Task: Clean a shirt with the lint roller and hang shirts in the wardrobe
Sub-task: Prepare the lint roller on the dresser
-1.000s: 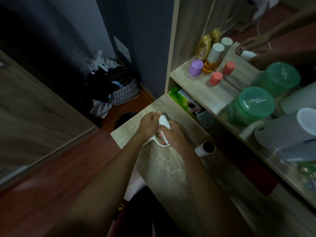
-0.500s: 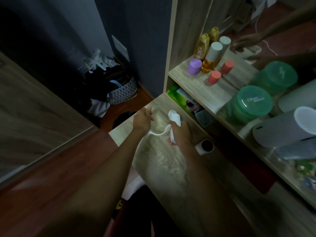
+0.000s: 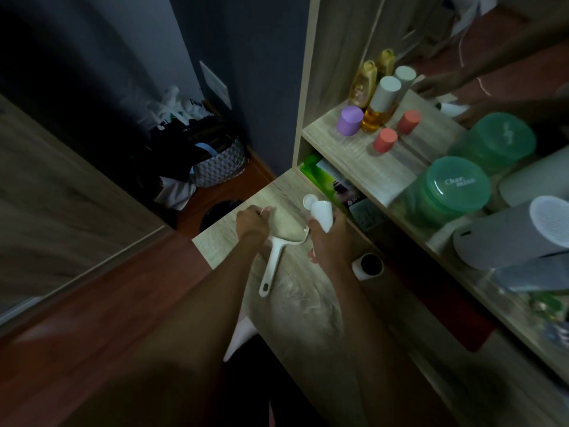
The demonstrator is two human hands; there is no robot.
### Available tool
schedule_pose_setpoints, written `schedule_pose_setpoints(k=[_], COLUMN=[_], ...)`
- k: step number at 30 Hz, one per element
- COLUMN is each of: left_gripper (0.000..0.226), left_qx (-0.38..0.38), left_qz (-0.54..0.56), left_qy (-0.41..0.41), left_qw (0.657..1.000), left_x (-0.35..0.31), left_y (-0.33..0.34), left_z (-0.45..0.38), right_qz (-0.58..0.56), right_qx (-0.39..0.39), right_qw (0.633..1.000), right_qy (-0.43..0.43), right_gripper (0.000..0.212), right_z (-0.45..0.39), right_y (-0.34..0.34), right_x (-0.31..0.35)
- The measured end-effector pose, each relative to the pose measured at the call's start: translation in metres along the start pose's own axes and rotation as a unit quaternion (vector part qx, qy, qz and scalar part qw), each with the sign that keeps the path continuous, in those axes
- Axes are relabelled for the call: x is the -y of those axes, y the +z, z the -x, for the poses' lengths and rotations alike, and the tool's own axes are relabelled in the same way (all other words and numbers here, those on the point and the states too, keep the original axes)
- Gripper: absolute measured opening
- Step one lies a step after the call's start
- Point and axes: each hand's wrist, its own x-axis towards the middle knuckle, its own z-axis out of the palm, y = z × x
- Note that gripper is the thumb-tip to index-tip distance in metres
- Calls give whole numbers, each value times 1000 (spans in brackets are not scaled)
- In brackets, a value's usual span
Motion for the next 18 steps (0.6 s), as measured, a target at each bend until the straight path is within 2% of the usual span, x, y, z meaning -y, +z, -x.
schedule_pose_setpoints(k=[12,15,18], left_gripper=[41,50,53], left_qx=[-13,-12,-80], left_qz=[19,14,-43], left_qy=[-6,-18,18], left_qw=[1000,1000,996], left_x=[9,14,8], left_y=[-7,-12,-20], left_z=[0,-4,4], right_qz=[-71,-74,-80], right_qx=[39,56,77], right_qw=[996,995,993], right_qy=[31,40,39], right_gripper=[50,50,47], right_z=[14,19,20], right_y=[2,1,0], right_x=[-15,-20,-21])
